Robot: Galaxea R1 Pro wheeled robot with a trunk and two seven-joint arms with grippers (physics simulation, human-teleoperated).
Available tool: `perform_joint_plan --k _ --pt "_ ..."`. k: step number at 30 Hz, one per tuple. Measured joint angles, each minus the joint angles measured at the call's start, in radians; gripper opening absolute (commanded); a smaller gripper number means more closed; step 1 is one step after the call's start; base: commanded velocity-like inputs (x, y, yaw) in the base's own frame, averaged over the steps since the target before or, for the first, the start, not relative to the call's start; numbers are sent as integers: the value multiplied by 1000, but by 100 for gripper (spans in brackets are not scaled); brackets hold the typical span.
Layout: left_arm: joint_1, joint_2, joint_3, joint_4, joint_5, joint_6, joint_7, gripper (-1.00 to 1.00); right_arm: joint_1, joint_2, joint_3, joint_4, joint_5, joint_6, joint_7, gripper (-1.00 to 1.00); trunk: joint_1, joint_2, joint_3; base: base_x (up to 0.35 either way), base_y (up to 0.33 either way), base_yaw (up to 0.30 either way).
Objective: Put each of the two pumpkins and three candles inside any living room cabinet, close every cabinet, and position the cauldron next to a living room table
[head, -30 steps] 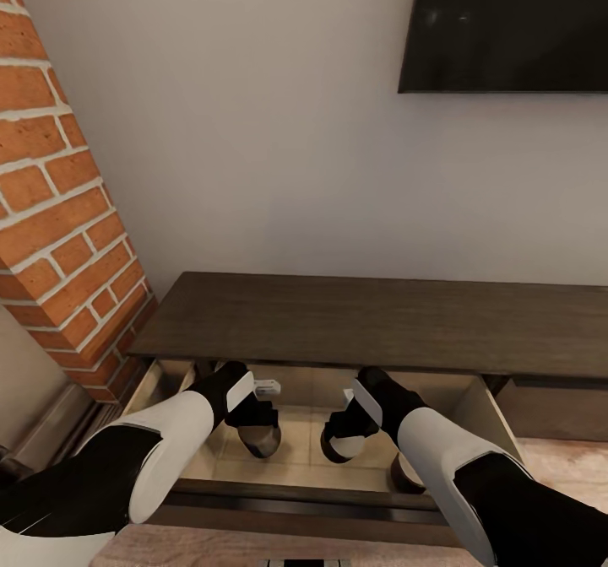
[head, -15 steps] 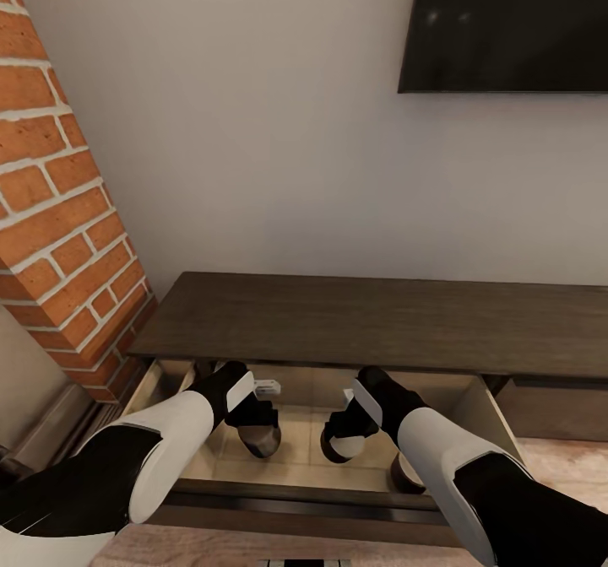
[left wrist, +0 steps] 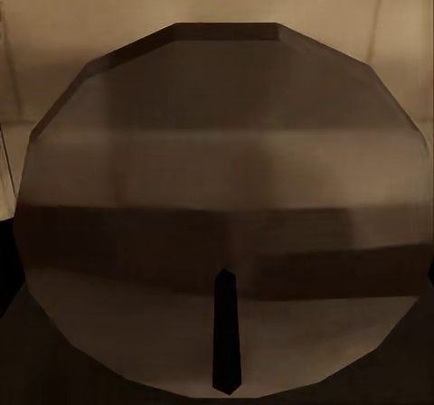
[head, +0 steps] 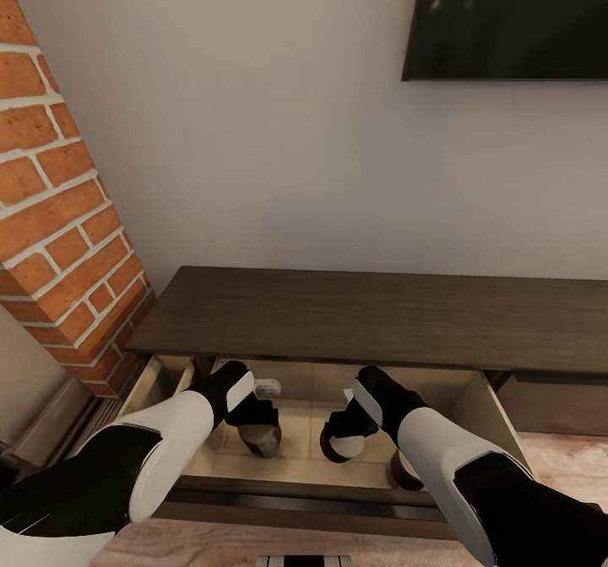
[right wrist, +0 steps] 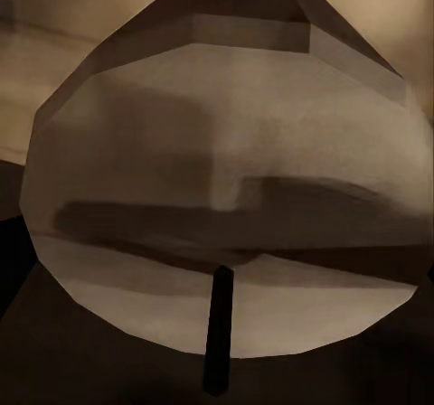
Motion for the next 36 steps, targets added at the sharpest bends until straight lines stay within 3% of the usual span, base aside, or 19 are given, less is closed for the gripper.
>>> perform_joint_plan --k 4,11,17,28,36 --pt "0 0 -1 3 1 -41 0 -100 0 0 0 0 -1 -1 1 -100 0 0 0 0 0 0" --pt "0 0 -1 5 0 -51 0 -100 0 1 0 0 0 -38 0 -100 0 0 0 0 0 0" --pt "0 0 -1 5 2 -50 0 -100 0 1 0 0 0 -41 1 -100 3 -1 -23 0 0 0" --pt "0 0 -1 5 2 -50 0 -100 0 0 0 0 0 -41 1 -100 3 -1 -23 0 0 0" --pt "0 0 -1 5 2 -50 0 -100 0 1 0 0 -1 -41 1 -100 5 -3 -46 0 0 0"
